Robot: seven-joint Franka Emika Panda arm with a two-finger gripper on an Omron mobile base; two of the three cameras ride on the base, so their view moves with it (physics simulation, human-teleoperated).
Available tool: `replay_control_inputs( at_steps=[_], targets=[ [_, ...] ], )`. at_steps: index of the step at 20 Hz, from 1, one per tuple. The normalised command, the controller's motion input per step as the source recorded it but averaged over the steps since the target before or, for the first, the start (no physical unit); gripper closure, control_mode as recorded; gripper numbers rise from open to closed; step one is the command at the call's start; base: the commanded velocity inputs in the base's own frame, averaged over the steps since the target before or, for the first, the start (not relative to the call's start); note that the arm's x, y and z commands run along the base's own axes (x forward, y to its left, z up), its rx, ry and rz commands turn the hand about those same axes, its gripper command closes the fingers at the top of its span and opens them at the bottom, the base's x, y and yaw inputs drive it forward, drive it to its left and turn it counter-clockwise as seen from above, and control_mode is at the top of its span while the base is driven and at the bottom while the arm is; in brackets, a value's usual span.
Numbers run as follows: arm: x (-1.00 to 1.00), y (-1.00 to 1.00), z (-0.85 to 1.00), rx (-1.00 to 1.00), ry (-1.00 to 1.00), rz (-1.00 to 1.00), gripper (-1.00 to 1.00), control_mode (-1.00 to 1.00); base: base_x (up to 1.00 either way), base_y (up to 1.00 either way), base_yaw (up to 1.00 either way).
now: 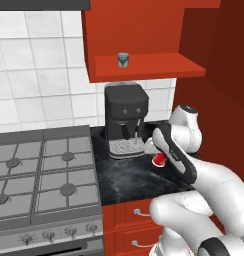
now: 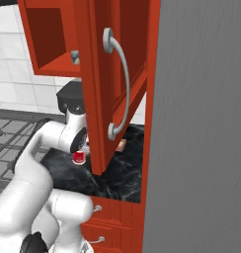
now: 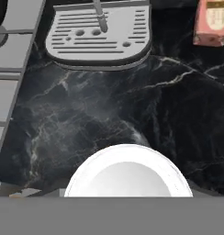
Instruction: Restock the canned food cabinet by taking the new fresh canned food from the counter and placing it in the cabinet. Then, take the old canned food from the cabinet and place it on the counter.
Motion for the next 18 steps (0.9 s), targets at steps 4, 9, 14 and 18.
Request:
replay_control_inputs(
  at_steps=[4, 9, 14, 18],
  targets=[
    [-0.5, -0.29, 1.0, 0.17, -0.4, -0.04, 1.0, -1.0, 0.0, 0.0, 0.0],
    [-0.44, -0.08, 1.0, 0.07, -0.43, -0.09, 1.0, -1.0, 0.0, 0.0, 0.0],
    [-0.33, 0.0, 1.0, 0.01, -0.36, -0.11, 1.0, -1.0, 0.0, 0.0, 0.0],
    [-0.31, -0.05, 1.0, 0.0, -0.29, -0.14, 1.0, -1.0, 0.0, 0.0, 0.0]
  ],
)
